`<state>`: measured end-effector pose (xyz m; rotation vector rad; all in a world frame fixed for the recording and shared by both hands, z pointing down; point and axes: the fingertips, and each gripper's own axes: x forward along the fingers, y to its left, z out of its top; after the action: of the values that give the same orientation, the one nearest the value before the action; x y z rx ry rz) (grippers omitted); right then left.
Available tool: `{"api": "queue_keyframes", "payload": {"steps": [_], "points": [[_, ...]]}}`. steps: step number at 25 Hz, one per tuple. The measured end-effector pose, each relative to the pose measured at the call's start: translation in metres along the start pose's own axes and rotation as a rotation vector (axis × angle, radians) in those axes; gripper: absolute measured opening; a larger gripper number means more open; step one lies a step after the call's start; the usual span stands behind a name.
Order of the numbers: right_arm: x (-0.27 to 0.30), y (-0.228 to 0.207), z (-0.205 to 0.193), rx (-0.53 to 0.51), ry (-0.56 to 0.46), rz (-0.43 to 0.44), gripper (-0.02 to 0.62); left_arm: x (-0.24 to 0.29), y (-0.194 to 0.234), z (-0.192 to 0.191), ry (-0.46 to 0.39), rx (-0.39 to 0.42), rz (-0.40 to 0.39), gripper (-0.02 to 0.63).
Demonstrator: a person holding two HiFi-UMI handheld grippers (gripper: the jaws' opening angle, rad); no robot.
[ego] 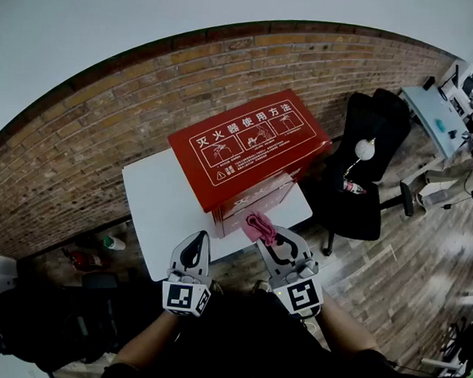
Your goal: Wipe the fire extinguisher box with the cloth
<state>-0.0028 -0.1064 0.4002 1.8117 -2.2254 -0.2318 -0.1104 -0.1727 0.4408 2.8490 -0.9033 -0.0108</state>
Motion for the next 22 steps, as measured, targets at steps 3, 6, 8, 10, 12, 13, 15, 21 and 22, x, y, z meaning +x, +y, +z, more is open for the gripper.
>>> {"api": "queue_keyframes", "payload": {"steps": [3,6,8,10,12,13,15,21,22], "points": [[0.001,-0.002,-0.001,-0.037,0.007,-0.003,0.100,-0.002,0.002,-0.003,0.004,-0.009,0.025,0.034],[0.004,0.000,0.001,-0.083,0.005,0.001,0.100,-0.005,0.005,-0.003,0.005,-0.016,0.046,0.034],[0.007,0.003,0.002,-0.120,0.004,0.012,0.100,-0.007,0.006,-0.003,0.002,-0.019,0.062,0.034],[0.011,0.005,0.004,-0.189,0.002,0.021,0.100,-0.010,0.008,-0.005,0.006,-0.004,0.073,0.034],[0.016,0.007,0.008,-0.235,-0.005,0.029,0.100,-0.014,0.010,-0.008,0.016,0.000,0.085,0.034],[0.018,0.008,0.010,-0.203,-0.023,0.043,0.100,-0.016,0.011,-0.010,0.021,-0.004,0.095,0.034],[0.020,0.010,0.015,-0.025,-0.065,0.092,0.100,-0.019,0.015,-0.011,0.023,-0.009,0.113,0.034],[0.026,0.021,0.004,-0.078,0.017,0.096,0.100,-0.029,0.020,-0.012,0.022,-0.018,0.145,0.034],[0.029,0.024,0.004,-0.207,0.035,0.064,0.100,-0.031,0.021,-0.013,0.025,-0.018,0.147,0.034]]}}
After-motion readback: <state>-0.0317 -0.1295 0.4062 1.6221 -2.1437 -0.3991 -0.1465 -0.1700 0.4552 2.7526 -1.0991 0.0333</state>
